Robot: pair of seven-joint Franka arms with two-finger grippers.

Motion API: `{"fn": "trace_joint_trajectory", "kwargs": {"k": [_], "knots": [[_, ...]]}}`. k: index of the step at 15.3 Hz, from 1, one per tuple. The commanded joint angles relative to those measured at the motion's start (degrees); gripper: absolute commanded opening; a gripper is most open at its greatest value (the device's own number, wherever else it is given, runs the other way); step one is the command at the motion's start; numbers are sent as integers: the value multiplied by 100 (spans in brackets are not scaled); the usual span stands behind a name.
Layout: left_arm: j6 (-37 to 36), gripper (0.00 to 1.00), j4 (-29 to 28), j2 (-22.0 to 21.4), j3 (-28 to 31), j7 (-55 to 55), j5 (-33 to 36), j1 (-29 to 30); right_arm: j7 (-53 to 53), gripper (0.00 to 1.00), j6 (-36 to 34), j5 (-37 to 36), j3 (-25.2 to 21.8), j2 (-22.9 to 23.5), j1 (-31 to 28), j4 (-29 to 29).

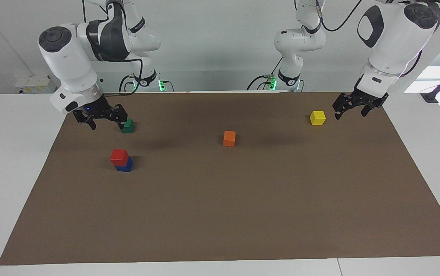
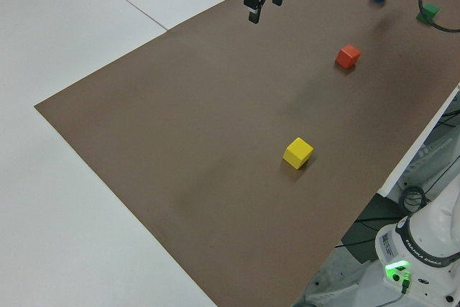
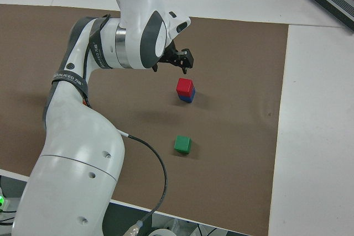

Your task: Transfer red block to right arm and stack on blue block

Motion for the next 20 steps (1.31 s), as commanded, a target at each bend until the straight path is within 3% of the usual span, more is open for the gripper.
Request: {"fn": "trace_joint_trajectory", "kwargs": {"k": [1,7,12,20], "knots": [[-102,100,18,-74,95,42,-85,-10,-558,100,-603,10,-7,-55,-107,434],[-119,100,18,-82,95,33,-76,-19,-577,100,-1473,81,11,191,-363,1480],[-119,100,18,-74,95,33,-76,-10,-542,100,-1563,-33,-235,201,-20,1482],[-119,100,18,-82,95,33,-76,-10,-542,100,-1563,-95,-271,139,-46,1429]]}}
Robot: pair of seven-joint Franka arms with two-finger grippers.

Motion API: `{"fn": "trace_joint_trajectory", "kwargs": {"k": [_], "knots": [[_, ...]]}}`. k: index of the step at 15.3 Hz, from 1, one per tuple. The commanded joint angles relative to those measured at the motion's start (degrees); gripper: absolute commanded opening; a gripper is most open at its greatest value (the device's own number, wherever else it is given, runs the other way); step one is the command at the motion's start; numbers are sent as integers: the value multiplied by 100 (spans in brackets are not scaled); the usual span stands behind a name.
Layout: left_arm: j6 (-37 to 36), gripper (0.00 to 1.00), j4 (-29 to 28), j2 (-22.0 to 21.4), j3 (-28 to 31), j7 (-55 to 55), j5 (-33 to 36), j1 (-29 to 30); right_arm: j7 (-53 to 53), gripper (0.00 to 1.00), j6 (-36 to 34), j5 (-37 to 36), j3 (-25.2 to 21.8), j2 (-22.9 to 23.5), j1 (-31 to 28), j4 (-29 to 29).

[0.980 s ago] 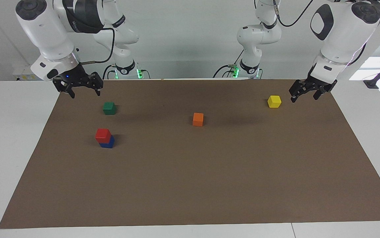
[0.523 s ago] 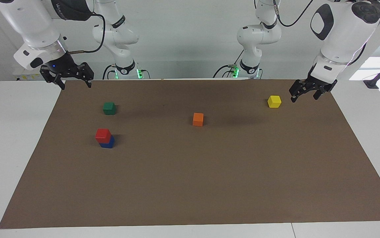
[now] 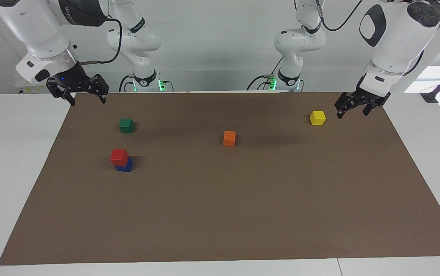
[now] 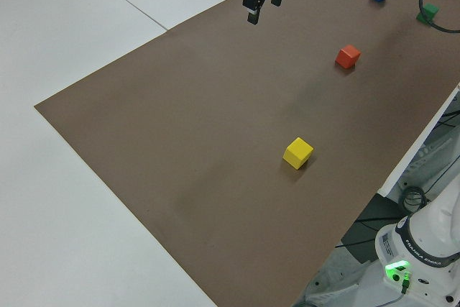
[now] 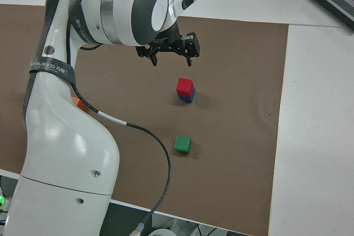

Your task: Transfer red block to right arm and stack on blue block

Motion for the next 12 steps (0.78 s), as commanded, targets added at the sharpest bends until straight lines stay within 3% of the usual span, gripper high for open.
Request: {"fn": "trace_joint_trajectory", "kwargs": {"k": [1,12], "knots": [[-104,100,18,-61,41,33,-76,-16,-75,100,-84,-92,-21,9,15,67],[-104,100,18,-61,41,33,-76,-16,-75,100,258,-30,-21,26,-64,50]]}}
